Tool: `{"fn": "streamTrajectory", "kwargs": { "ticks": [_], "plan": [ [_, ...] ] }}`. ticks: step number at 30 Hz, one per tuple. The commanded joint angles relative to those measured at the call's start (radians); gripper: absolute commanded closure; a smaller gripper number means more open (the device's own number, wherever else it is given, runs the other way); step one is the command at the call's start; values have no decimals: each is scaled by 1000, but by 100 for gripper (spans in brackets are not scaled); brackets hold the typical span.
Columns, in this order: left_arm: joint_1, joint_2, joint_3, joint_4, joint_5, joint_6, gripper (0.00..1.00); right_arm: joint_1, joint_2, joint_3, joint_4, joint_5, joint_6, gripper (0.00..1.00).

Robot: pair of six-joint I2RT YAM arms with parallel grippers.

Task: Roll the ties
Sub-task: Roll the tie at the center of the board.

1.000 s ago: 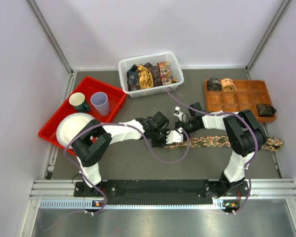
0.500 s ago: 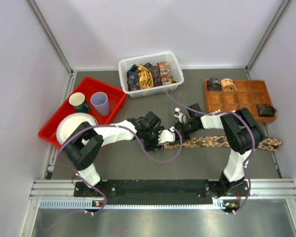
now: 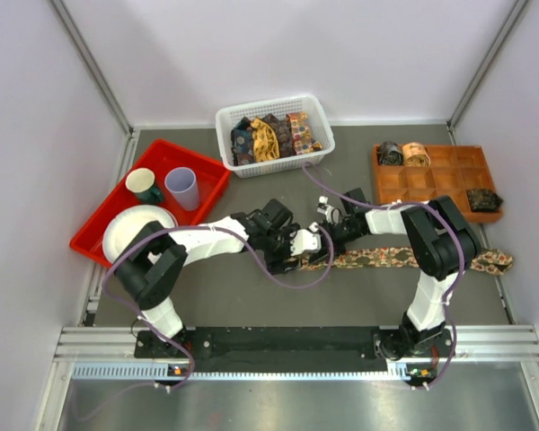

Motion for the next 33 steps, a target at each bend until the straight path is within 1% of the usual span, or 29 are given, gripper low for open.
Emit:
{"fn": "streamTrajectory", "kwargs": {
  "ticks": [1, 4, 6, 10, 15, 16, 17, 19, 20, 24, 25, 26, 27, 33],
  "plan": [
    [-2, 5, 72, 31, 54, -31, 25, 6, 5, 8, 25, 24, -2, 100],
    [-2, 21, 86, 43, 47, -34, 28, 5, 3, 4, 25, 21, 1, 100],
    [-2, 27, 97, 40, 71, -37, 30, 6, -2, 2, 24, 22, 4, 100],
    [-1, 48, 114, 48, 74, -58, 37, 5, -3, 4, 27, 21, 1, 100],
    [-1, 85, 132, 37, 71, -75, 49, 6, -2, 4, 22, 19, 3, 100],
    [-1, 90, 129, 39, 67, -81, 55, 6, -3, 4, 19, 19, 1, 100],
    [-1, 96, 127, 37, 62, -87, 58, 6, -6, 4, 18, 17, 1, 100],
    [-1, 110, 120, 23, 51, -77, 64, 6, -12, 4, 12, 14, 0, 96],
    [-1, 111, 112, 23, 53, -66, 66, 5, -15, 5, 9, 8, 0, 88],
    [-1, 102, 86, 22, 65, -28, 67, 6, -41, 23, -17, -6, -7, 71],
    [-1, 100, 81, 20, 68, -23, 67, 5, -57, 27, -21, -1, -11, 69],
    [-1, 99, 80, 17, 71, -14, 67, 6, -63, 31, -24, 2, -13, 64],
    [-1, 96, 77, 19, 71, -8, 67, 6, -64, 42, -28, 5, -14, 61],
    [-1, 94, 72, 12, 71, 12, 67, 6, -35, 77, -33, 11, -16, 59]
  ]
}}
